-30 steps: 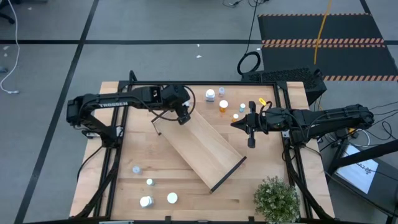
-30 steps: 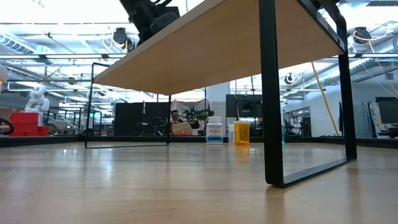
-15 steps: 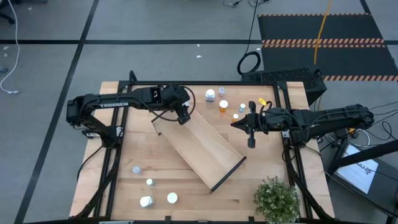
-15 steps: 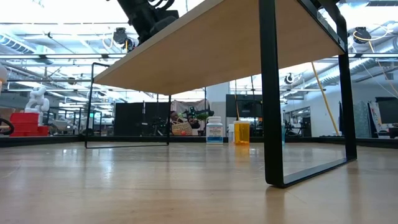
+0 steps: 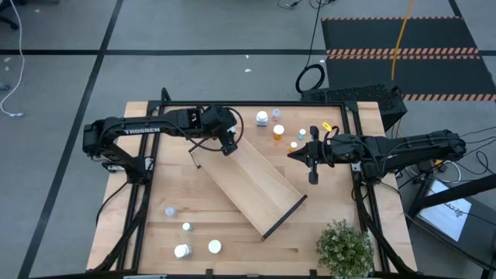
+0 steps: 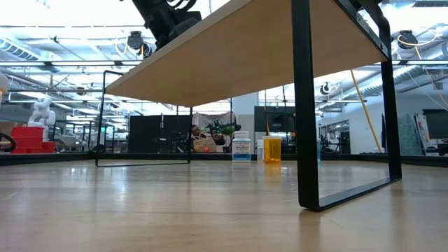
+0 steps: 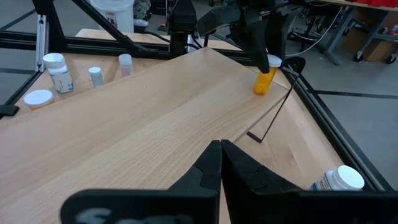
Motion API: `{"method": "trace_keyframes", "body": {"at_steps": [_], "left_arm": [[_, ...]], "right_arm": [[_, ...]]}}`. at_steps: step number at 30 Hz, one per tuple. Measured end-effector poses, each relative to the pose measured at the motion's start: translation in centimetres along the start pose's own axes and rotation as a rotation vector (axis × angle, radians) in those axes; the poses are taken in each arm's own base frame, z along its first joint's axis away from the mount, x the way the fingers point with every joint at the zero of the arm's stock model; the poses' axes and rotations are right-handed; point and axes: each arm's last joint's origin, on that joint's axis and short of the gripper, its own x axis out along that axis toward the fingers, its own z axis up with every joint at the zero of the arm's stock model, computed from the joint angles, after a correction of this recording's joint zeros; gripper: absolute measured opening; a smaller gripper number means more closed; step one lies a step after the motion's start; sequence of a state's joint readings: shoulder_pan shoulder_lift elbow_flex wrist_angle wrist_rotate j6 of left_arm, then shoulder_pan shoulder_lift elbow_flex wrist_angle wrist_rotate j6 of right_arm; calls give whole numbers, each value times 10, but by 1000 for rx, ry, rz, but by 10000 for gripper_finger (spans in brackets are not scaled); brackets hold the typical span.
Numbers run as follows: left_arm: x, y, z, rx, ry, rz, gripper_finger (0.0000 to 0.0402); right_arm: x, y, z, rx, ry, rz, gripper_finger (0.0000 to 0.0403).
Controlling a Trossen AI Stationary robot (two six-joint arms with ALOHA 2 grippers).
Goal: Pick and place medicine bottles onto shelf by color
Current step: Put the bottom small orange pill bottle on the shelf
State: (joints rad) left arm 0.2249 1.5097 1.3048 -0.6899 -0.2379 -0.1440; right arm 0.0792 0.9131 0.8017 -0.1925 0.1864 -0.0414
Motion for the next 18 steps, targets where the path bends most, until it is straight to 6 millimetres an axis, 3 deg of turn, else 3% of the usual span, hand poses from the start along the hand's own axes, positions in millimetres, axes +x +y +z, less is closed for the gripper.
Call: {"method": "trace_keyframes", "body": {"at_steps": [18], "left_arm": [[0,1,-2,-8,15,28,134]], "right_arm": [[0,0,0,0,0,0,0]]}}
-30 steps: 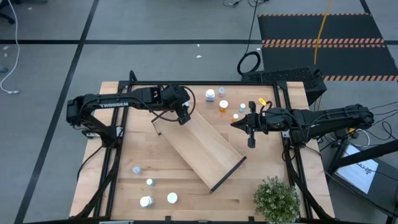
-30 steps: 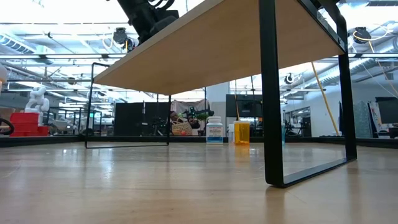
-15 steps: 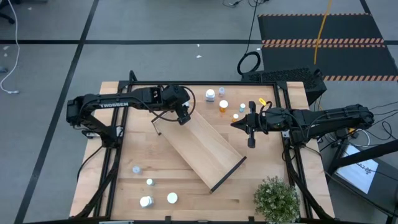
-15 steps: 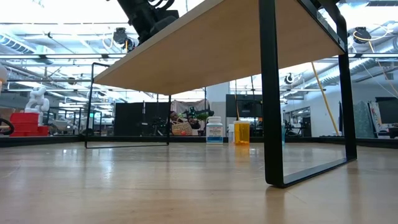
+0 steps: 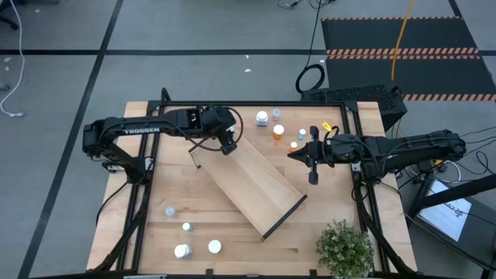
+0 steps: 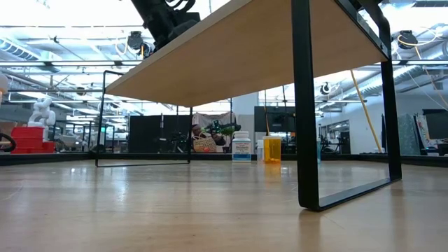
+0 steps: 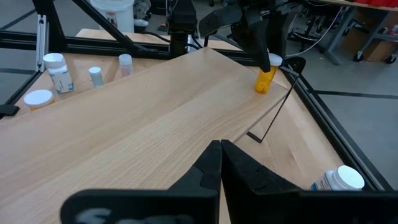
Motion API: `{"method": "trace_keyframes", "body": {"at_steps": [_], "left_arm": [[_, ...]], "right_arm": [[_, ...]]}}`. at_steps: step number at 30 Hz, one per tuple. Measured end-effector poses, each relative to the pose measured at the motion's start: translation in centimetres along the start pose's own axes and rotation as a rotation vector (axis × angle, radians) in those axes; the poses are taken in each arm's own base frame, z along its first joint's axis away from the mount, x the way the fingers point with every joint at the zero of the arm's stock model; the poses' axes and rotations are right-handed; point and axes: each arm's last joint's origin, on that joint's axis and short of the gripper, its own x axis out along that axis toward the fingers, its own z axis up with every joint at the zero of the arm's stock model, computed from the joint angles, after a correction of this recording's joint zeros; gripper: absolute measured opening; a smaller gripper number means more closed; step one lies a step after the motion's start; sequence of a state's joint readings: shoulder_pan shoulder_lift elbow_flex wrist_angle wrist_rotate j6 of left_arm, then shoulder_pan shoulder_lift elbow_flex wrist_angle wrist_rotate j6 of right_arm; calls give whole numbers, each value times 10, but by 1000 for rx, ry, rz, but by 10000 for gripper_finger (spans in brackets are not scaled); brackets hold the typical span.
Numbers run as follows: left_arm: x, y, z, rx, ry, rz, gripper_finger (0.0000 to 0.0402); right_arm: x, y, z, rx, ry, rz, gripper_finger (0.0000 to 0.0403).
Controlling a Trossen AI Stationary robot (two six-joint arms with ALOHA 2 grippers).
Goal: Pick and place medicine bottles onto shelf by color
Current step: Put the bottom small orange pill bottle on the shelf, then put the small orange pill bottle on the shelf aligned with the small orange pill bottle
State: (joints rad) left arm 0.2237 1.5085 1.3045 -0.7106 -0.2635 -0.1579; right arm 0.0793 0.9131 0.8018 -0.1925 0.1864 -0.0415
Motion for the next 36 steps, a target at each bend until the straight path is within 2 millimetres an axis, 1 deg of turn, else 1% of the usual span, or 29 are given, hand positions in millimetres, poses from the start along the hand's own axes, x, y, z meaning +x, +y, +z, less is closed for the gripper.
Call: {"method": "trace_keyframes", "body": {"at_steps": [8,10,18,23,31,36], "left_arm": [[0,0,0,0,3,0,138],[0,0,-1,1,12,2,150],[0,-1,-3,-4,23,10,219],[-7,-6,-3,9,-5,29,241],[-26,-10,-5,-2,-42,57,244],[-47,-13,-7,-4,-97,73,244]], "right_arm": [[0,0,0,0,0,0,0],[0,0,0,0,0,0,0],[0,0,0,0,0,0,0],[0,0,0,0,0,1,0],[0,0,0,1,-1,0,0],[0,0,0,2,-1,1,0]]}}
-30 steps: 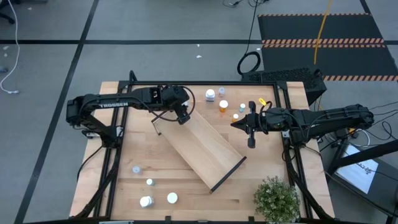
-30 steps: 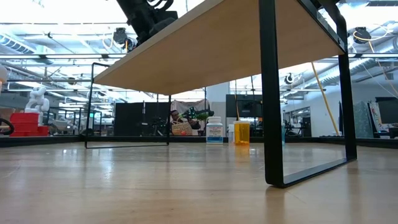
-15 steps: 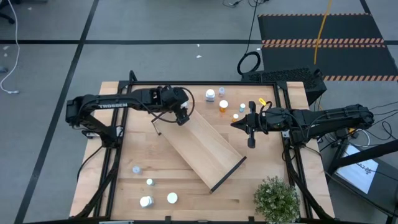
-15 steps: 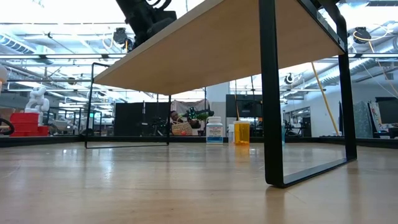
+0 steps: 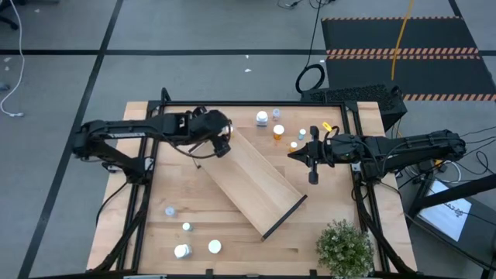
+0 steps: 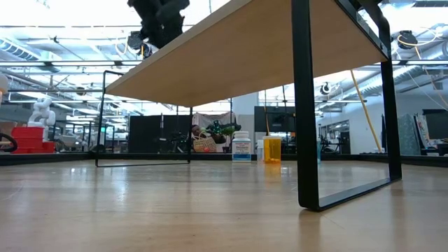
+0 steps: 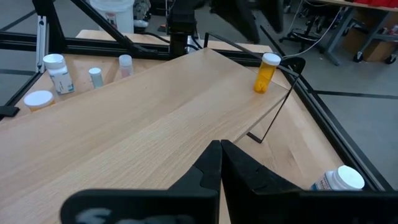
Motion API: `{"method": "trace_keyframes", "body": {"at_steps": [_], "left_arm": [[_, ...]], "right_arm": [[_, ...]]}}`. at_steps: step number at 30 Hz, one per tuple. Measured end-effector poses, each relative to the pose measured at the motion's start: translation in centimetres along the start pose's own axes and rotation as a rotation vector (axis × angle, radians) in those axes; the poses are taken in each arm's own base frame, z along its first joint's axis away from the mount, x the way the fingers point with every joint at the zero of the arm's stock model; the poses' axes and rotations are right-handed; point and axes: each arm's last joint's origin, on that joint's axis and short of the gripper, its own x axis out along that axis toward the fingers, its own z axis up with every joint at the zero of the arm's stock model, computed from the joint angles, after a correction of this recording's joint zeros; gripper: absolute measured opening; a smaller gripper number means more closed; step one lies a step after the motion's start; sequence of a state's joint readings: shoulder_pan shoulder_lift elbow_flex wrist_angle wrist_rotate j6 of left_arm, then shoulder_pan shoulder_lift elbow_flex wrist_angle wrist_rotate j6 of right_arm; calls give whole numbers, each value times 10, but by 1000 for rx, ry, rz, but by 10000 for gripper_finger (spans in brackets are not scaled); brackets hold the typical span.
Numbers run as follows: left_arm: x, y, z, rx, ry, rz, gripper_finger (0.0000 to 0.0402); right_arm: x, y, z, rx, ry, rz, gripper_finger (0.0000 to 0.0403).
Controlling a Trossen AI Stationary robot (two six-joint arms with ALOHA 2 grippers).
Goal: Pick and place medicine bottles onto shelf by color
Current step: Put the small orange pill bottle on the shelf aligned with the small orange pill bottle
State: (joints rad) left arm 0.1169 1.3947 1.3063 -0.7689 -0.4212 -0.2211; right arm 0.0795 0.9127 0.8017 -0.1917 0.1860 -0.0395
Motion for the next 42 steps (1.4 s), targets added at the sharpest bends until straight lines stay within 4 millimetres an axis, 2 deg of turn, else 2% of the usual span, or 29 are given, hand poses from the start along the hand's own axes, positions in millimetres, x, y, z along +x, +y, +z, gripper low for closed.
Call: {"method": "trace_keyframes", "body": {"at_steps": [8,17,28,35,42], "left_arm": [[-37,-11,-8,32,-56,-43,244],[-80,-28,-30,64,-88,-75,243],[-114,-62,-61,84,-111,-142,243],[-136,-90,-94,118,-114,-283,243],[-140,-110,-144,115,-89,-364,243]], "right_arm": [[0,0,1,32,-5,5,0],[0,0,1,93,-8,5,0],[-1,6,1,182,-9,32,0],[-4,19,2,207,-10,95,0],[-9,34,7,219,-66,153,0]]}}
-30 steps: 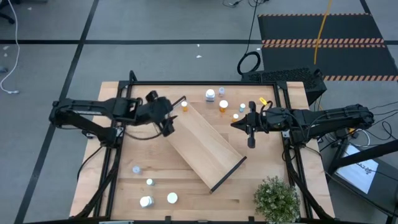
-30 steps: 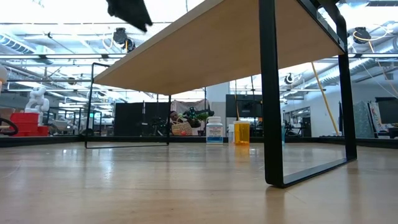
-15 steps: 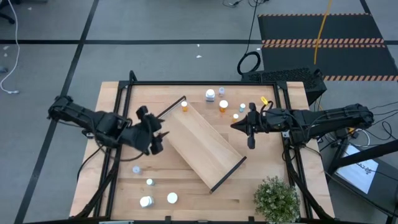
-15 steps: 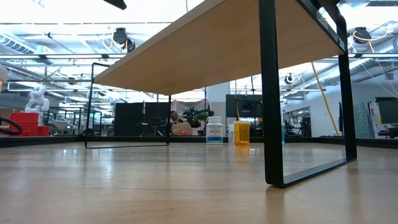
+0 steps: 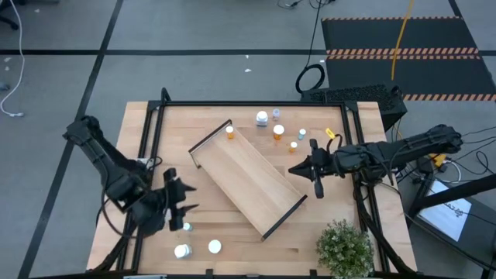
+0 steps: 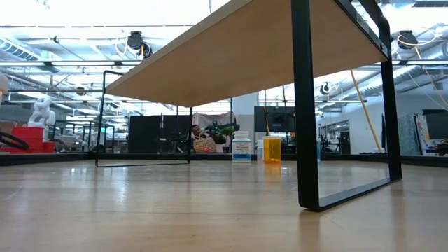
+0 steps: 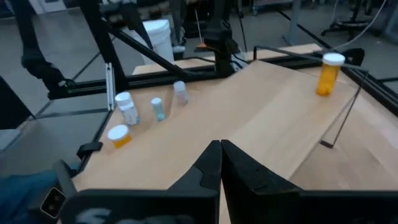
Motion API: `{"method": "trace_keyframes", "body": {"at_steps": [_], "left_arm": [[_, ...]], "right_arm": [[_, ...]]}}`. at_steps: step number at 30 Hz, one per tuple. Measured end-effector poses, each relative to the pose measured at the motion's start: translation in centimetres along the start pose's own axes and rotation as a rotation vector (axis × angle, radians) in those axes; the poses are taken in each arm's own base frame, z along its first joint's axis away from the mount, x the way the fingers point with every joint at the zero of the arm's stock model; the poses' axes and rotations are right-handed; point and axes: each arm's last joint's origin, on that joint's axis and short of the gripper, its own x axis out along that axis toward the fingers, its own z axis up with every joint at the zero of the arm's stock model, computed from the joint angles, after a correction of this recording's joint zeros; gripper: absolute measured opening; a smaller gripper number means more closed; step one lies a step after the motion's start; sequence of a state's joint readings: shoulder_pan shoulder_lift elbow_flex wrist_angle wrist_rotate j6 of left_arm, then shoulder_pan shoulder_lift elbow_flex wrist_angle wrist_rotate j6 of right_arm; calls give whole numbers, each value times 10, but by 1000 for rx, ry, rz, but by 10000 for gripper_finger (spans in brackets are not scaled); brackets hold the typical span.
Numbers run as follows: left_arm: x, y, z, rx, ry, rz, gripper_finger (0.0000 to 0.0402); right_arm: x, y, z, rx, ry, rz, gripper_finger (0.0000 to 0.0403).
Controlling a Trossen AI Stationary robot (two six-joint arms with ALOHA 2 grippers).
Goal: Pick and place medicine bottles onto shelf by color
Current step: Put the small orange pill bottle on the shelf aligned with the small orange pill bottle
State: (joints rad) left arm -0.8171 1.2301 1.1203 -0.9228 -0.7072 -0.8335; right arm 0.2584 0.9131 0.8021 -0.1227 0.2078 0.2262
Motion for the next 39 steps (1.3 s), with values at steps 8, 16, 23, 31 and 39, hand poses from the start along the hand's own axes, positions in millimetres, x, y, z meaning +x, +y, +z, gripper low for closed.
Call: {"method": "trace_keyframes", "body": {"at_steps": [8,16,23,31,39], "left_arm": [[5,-8,-31,26,-45,12,243],[12,-4,-30,106,-59,55,243],[24,7,-19,211,-45,126,243],[31,27,-5,237,-23,181,243],[28,41,3,228,-33,196,243]], "right_arm": [[-1,2,-1,-65,-21,-109,0],[-1,-31,-8,-95,76,-452,0],[8,-75,-20,-26,263,-540,0],[22,-110,-48,43,370,-429,21],[20,-122,-72,48,427,-466,78]]}}
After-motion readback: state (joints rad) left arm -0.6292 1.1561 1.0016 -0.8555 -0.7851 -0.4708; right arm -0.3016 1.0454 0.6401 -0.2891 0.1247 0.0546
